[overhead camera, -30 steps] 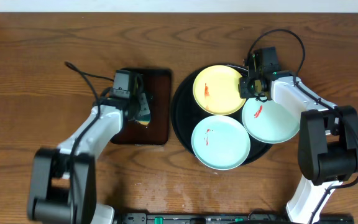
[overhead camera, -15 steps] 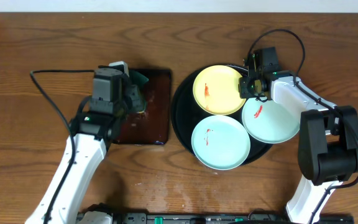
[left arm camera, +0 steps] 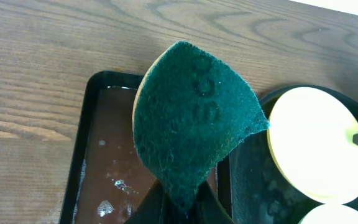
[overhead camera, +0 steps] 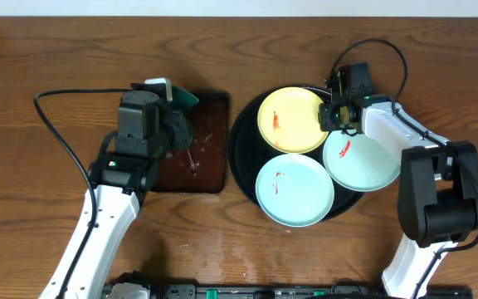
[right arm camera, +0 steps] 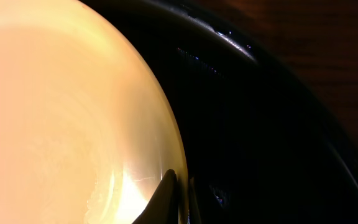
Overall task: Clean dirty plates on tray and stack at the side
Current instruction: 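Lift the wet sponge up from the tray with the left gripper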
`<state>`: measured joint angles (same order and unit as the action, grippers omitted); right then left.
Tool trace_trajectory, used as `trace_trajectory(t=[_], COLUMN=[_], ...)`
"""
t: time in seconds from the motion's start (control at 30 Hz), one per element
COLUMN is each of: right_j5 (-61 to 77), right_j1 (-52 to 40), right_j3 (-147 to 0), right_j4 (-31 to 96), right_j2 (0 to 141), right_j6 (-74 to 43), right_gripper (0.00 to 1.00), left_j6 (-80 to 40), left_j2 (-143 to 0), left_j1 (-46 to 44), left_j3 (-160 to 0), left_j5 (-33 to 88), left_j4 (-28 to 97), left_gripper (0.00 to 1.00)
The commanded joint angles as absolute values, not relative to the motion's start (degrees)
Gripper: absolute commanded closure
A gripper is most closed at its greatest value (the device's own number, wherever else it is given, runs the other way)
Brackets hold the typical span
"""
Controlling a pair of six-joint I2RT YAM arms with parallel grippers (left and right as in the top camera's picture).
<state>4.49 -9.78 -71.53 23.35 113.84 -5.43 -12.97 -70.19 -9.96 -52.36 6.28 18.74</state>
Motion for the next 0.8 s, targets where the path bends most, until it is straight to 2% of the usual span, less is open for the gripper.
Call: trace_trajectory(t=[0.0, 0.1, 0.17, 0.23, 0.3, 0.37, 0.43, 0.53, 0.6, 0.67, 0.77], right_j5=[4.93, 4.95, 4.95, 4.95, 4.95, 4.95, 4.95, 4.93, 4.93, 4.95, 4.95], right_j1=[-10.17, -10.17, -10.17, -10.17, -10.17, -10.17, -10.17, -10.13, -10.13, -10.11, -10.13], right_j3=[-72.10, -72.10, -72.10, -72.10, -72.10, -72.10, -72.10, -72.10, -72.10, -72.10, -72.10], right_j4=[23.38, 23.38, 23.38, 23.35, 23.35, 23.35, 23.40, 23.40, 23.33, 23.33, 23.35], right_j2=[112.55, 112.55, 112.55, 112.55, 112.55, 112.55, 112.55, 112.55, 112.55, 112.55, 112.55], right_j6=[-5.06, -5.06, -5.06, -5.06, -5.06, -5.06, -5.06, -5.06, -5.06, -5.06, -5.06], right_gripper=[0.94, 0.94, 0.95, 0.94, 0.94, 0.95, 0.95, 0.95, 0.94, 0.95, 0.95], left_j6=[-15.66, -15.81, -20.47, -25.39, -23.27, -19.44, -23.14, -31.09, -25.17, -19.79, -32.38], left_j2=[-70.00, -70.02, -70.04, -70.17, -70.74, -70.81, -70.78, -71.29, -72.03, -72.14, -72.73], left_j1=[-9.72, -9.65, -9.65, -9.76, -10.11, -9.69, -8.62, -7.81, -8.12, -7.64, -7.14], left_j3=[-52.56, -52.56, -52.56, -52.40, -52.38, -52.40, -52.40, -52.14, -52.14, -52.14, -51.64], left_j5=[6.68, -2.50, -5.56, 1.67, 5.74, 0.64, -5.67, 1.56, 4.71, 1.65, 3.07], left_j4=[18.26, 17.87, 18.04, 17.34, 15.70, 15.86, 17.39, 16.95, 14.94, 15.75, 17.34], left_gripper=[0.93, 0.93, 0.93, 0.93, 0.93, 0.92, 0.93, 0.93, 0.92, 0.92, 0.93])
